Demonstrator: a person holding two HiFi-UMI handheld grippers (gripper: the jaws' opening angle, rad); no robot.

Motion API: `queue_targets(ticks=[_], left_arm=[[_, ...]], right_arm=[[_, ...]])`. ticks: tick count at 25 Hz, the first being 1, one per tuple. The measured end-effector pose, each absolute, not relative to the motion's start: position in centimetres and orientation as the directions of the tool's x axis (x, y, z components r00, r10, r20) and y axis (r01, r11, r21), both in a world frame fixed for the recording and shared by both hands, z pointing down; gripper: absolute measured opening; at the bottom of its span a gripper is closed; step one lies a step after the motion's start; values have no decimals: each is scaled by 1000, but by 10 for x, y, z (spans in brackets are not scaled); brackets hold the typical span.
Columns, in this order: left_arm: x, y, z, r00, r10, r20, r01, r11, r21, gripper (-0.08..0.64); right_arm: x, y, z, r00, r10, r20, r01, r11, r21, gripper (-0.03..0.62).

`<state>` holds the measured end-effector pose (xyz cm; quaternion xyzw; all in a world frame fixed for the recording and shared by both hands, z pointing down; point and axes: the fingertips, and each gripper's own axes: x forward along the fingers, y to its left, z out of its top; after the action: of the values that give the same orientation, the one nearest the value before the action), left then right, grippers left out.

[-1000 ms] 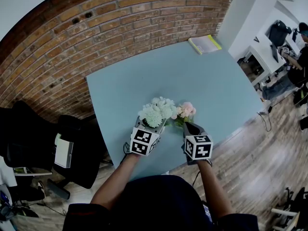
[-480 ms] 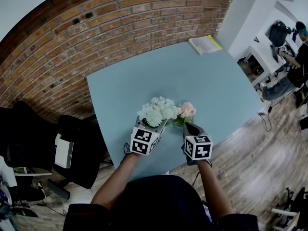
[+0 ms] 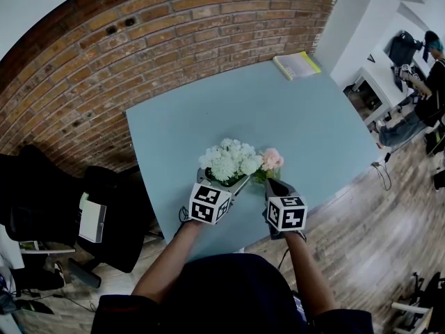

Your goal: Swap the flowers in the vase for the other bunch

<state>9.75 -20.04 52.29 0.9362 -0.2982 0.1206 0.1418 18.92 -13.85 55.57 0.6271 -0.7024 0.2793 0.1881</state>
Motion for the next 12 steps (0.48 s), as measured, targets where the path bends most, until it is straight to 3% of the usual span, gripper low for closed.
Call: queue_targets(ticks=[6,12], left_arm=[[101,-197,526,800,-513,311,-584,-785,206,513],[101,-195,528,801,-507,318,-581,-787,208,522]], right_arm=[[189,-138,558,-144,-773,618,-986,58,-157,14],[190,-139,556,-145,-775,615,-985,57,-160,12]])
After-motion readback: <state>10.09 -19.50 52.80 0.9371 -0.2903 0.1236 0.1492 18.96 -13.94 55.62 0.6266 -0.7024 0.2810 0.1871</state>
